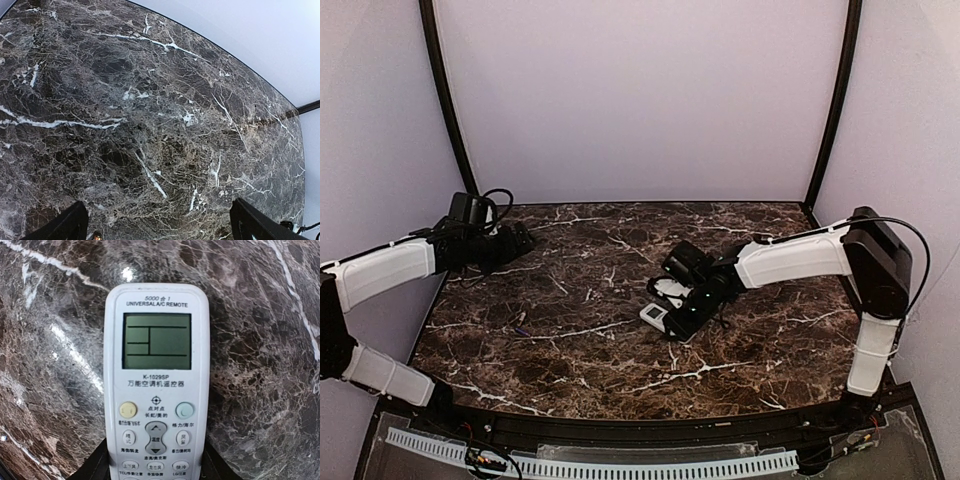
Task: Load the batteries into the remote control
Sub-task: Move the remote control to the center of the board.
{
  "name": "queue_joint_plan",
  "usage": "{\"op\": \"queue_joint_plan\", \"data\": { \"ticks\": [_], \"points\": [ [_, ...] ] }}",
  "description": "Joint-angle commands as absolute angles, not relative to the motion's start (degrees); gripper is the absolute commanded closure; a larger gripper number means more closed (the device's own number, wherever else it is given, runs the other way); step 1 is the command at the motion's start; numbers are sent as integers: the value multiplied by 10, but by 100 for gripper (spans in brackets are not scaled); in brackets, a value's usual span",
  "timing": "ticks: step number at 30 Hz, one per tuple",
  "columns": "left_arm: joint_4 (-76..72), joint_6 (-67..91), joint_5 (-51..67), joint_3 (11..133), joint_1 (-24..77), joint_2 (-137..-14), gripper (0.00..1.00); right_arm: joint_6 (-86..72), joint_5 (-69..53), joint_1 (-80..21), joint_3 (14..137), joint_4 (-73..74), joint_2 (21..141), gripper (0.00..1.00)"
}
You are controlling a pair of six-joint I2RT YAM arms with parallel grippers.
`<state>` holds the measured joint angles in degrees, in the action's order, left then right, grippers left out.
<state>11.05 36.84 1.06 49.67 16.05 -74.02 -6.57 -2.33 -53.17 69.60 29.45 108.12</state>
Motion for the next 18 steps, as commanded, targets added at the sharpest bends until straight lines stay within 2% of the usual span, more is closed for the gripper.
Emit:
{"op": "queue_joint_plan", "data": {
  "ticks": [1,2,5,8,12,18],
  "points": [
    [109,352,-7,517,170,-752,0,-92,-26,-526,672,295,1074,59],
    [109,351,-11,520,171,-755,0,-92,-29,-526,673,298,1076,56],
    [110,349,-15,523,173,-756,0,-86,-37,-526,685,319,1088,36],
    [108,349,-13,523,173,-756,0,-80,-36,-526,701,337,1096,26],
    [106,341,-8,522,174,-751,0,-69,-34,-527,738,365,1115,21],
    [106,329,-8,516,175,-742,0,-54,-38,-527,807,390,1164,21]
  ]
}}
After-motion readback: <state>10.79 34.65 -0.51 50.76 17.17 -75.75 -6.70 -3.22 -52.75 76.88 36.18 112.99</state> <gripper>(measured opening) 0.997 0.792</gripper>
